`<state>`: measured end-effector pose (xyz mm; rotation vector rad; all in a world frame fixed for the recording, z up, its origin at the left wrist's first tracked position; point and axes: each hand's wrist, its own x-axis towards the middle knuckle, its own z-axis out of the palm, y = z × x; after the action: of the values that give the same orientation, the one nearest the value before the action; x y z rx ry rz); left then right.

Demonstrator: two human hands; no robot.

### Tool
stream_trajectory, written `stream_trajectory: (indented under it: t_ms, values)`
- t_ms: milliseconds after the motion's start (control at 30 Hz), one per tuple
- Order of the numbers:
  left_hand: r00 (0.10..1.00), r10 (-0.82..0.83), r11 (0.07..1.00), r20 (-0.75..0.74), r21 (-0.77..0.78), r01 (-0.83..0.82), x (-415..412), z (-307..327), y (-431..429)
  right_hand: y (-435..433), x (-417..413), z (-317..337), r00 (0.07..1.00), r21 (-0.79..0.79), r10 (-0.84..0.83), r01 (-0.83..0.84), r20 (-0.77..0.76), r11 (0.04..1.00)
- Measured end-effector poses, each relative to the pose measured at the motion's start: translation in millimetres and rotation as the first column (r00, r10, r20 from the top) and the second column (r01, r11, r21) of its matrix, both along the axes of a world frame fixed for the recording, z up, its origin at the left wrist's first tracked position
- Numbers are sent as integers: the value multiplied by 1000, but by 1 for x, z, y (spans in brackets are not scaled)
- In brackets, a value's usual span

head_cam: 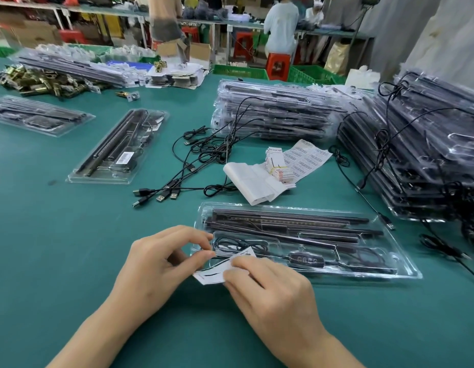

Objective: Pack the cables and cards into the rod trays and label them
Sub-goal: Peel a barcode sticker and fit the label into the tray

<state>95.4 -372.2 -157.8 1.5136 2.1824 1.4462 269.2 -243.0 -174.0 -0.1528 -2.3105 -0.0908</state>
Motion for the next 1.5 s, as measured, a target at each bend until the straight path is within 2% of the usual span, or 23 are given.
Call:
stream_trajectory:
  t_ms: [133,333,567,733,800,933,1133,1267,1367,1433,1500]
  values:
    - [1000,-18,1000,-20,-5,18,-1,0,-1,-3,3,-1,998,-8,-34,35,49,999]
    - [999,1,1000,-49,-9,-1,-1,0,0,-14,14,-11,954,76,-198,185,226,980]
    - [999,25,998,-38,58,-23,-3,0,0,-22,26,-8,897,-86,-186,240,401,967]
    - [998,-44,995,-47,-93,39,-7,-2,-2,-23,25,-7,887,-153,-174,261,428,953]
    - [998,-47,994,-46,-103,42,-6,-1,-3,-24,25,-7,884,-166,-166,261,437,951]
    - [995,-7,997,104,-70,14,-1,2,-2,-24,26,-5,878,-195,-156,268,452,943]
    - [957,70,988,281,-149,-28,16,2,-9,-24,26,-2,873,-251,-119,263,472,932]
    - [952,136,989,275,-97,-113,26,2,-22,-25,26,0,876,-281,-82,239,475,930]
    - [905,177,982,386,-136,-133,23,3,-36,-23,28,0,871,-280,-88,249,483,927]
    - [907,213,970,362,-193,-150,17,4,-45,-21,29,-1,868,-272,-98,257,486,927]
    - [931,271,945,243,-252,-209,12,7,-51,-21,29,-2,865,-266,-109,267,489,926]
